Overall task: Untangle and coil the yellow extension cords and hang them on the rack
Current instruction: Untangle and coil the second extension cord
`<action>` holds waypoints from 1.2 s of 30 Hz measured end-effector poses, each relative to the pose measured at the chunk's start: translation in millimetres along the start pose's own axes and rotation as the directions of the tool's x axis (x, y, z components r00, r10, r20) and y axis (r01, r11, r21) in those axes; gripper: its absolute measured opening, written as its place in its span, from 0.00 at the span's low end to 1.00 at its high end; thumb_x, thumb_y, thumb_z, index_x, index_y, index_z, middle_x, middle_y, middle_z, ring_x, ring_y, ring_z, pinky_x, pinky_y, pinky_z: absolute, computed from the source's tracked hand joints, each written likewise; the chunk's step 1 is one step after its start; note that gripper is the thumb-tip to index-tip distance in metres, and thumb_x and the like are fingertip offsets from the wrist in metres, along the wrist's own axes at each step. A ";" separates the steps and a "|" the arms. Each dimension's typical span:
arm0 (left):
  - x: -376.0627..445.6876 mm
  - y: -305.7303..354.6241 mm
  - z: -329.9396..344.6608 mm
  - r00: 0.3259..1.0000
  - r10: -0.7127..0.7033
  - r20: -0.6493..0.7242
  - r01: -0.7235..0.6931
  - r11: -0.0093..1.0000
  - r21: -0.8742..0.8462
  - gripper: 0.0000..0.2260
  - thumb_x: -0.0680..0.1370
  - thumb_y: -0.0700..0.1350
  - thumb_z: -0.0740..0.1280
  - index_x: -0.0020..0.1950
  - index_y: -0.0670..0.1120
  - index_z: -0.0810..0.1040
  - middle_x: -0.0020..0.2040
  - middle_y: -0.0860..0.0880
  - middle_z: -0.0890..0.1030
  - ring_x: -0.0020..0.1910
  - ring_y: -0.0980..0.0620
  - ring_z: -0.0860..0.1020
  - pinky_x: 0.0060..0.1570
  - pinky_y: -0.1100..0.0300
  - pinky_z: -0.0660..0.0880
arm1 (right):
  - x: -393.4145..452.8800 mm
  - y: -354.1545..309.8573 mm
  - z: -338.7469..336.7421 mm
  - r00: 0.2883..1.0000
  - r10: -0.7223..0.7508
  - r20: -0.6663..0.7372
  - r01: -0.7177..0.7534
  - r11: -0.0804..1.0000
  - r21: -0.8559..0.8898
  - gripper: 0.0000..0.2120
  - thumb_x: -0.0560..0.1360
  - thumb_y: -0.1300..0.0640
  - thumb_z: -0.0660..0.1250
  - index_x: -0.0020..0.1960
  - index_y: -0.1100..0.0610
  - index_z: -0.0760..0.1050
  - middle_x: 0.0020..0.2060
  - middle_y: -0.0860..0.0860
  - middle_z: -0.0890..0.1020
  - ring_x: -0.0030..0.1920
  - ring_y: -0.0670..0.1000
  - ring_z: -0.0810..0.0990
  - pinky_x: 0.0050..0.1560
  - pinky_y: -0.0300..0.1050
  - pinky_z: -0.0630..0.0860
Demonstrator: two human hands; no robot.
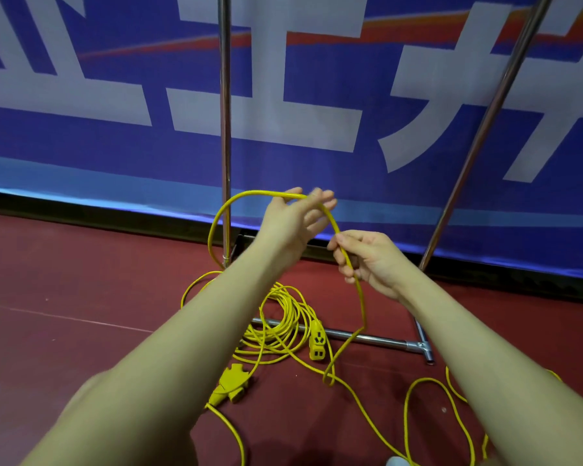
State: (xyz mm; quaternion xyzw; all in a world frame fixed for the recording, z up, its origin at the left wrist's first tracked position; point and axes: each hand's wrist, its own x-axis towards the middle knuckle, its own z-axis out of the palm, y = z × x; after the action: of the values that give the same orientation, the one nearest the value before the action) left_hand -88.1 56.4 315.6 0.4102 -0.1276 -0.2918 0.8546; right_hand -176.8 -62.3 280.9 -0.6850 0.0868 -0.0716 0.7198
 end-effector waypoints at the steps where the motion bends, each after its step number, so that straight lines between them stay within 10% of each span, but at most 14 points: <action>1: -3.1 -4.8 2.1 0.999 0.035 -0.007 -0.035 0.999 0.036 0.16 0.78 0.35 0.64 0.62 0.42 0.61 0.47 0.43 0.81 0.47 0.48 0.82 0.50 0.55 0.78 | 0.0 -0.7 -0.1 1.000 -0.009 0.007 0.009 1.000 -0.022 0.11 0.80 0.60 0.59 0.42 0.62 0.75 0.26 0.51 0.74 0.22 0.46 0.69 0.23 0.37 0.68; 13: 9.7 13.1 -33.5 0.970 0.073 -0.231 -0.085 0.996 -0.040 0.26 0.77 0.26 0.57 0.72 0.40 0.54 0.53 0.37 0.77 0.46 0.43 0.81 0.51 0.53 0.78 | -11.8 -10.3 -15.6 0.994 0.043 0.098 -0.033 0.995 -0.096 0.10 0.74 0.58 0.62 0.45 0.64 0.77 0.24 0.51 0.74 0.21 0.46 0.69 0.24 0.35 0.66; 21: -7.0 -9.3 -12.0 0.999 -0.035 -0.041 0.035 0.999 -0.014 0.10 0.76 0.30 0.64 0.53 0.40 0.68 0.46 0.42 0.79 0.38 0.49 0.83 0.43 0.57 0.80 | -7.9 -6.2 -4.9 0.998 0.011 0.057 -0.002 0.988 -0.157 0.08 0.77 0.61 0.62 0.46 0.63 0.79 0.26 0.51 0.77 0.22 0.47 0.73 0.25 0.36 0.68; 32: 5.5 11.0 -36.2 0.940 0.131 -0.315 -0.195 0.964 -0.182 0.19 0.79 0.29 0.58 0.69 0.33 0.61 0.54 0.37 0.76 0.51 0.41 0.79 0.50 0.54 0.79 | -13.0 0.9 -17.7 0.997 0.083 0.005 -0.080 0.977 -0.199 0.11 0.77 0.59 0.63 0.41 0.64 0.78 0.28 0.52 0.78 0.29 0.49 0.75 0.35 0.38 0.75; 36: -0.4 -1.0 -21.4 0.980 -0.004 -0.200 -0.025 0.989 -0.145 0.21 0.77 0.31 0.63 0.68 0.36 0.61 0.45 0.41 0.77 0.38 0.48 0.82 0.41 0.56 0.80 | -10.7 -1.0 -11.4 0.997 0.057 -0.053 -0.067 0.977 -0.201 0.10 0.78 0.59 0.63 0.40 0.62 0.78 0.26 0.51 0.78 0.24 0.47 0.74 0.30 0.35 0.73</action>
State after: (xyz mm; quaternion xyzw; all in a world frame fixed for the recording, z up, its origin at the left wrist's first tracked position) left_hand -79.0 69.6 301.4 0.3729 -0.0215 -0.2531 0.8924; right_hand -189.7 -71.1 281.6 -0.7498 0.1319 -0.0560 0.6459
